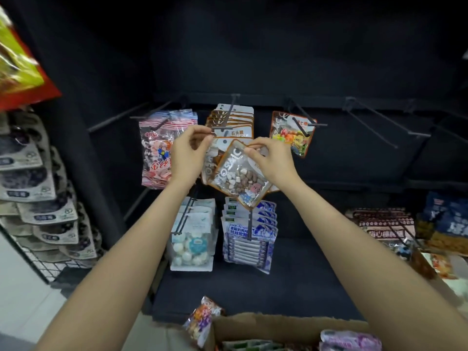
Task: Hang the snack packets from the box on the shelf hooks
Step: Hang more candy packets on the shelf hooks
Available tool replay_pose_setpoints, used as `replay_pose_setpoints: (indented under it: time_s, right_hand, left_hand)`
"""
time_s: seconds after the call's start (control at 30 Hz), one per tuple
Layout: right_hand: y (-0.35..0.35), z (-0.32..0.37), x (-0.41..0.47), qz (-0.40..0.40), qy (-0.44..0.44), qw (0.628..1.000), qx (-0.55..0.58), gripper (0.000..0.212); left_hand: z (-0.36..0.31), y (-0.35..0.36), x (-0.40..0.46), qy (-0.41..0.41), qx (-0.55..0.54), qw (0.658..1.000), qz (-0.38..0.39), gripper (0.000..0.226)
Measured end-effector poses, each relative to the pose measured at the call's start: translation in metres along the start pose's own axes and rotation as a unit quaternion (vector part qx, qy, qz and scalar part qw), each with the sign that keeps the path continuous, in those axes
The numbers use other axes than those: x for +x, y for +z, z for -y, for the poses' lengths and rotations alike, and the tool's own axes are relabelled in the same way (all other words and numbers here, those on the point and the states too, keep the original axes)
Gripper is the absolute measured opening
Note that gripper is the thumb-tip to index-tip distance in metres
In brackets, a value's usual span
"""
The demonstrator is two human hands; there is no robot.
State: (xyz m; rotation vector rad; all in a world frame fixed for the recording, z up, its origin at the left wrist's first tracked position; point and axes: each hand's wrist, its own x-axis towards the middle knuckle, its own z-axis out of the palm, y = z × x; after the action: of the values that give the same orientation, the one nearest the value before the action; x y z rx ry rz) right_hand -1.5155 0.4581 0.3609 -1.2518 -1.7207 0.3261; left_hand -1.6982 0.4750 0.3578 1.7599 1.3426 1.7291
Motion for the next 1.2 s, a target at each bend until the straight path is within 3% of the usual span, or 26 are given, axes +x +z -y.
replay_pose_setpoints:
  time_s: [0.23,0.33,0.4,0.6,0.8,0.97,1.13,1.2]
  right_hand:
    - [0.013,0.0,0.013,-0.006,0.039,0.999,-0.008,0.018]
    - [0.014,0.0,0.02,-0.021,0.042,0.998,-0.032,0.018]
    - [0.017,-0.002,0.025,-0.028,0.041,0.998,-0.046,0.018]
    - [0.02,-0.007,0.033,-0.052,0.042,0.996,-0.062,0.031]
    - [-0.002,-0.012,0.015,-0.017,0.053,0.993,-0.1,0.025]
    - [-0.022,-0.004,-0.013,0.039,0.074,0.996,-0.04,0.013]
    - [-0.029,0.018,-0.042,0.086,0.064,0.994,0.028,0.019]
    - [-0.034,0.024,-0.052,0.086,0.057,0.992,0.075,0.015]
  left_hand:
    - [0.018,-0.004,0.012,0.132,0.115,0.984,0.016,0.014]
    - [0.022,-0.003,0.018,0.225,0.216,0.947,0.072,0.02]
    - [0.028,0.0,0.024,0.244,0.278,0.924,0.094,0.028]
    - [0.03,0.021,0.046,0.204,0.286,0.933,0.077,0.029]
    - [0.032,0.026,0.03,0.168,0.274,0.946,0.037,0.034]
    - [0.006,0.0,-0.036,0.122,0.141,0.981,-0.043,0.009]
    - [-0.032,-0.006,-0.08,-0.025,0.065,0.983,0.169,0.054]
    - [-0.034,-0.007,-0.082,-0.053,0.053,0.979,0.189,0.046]
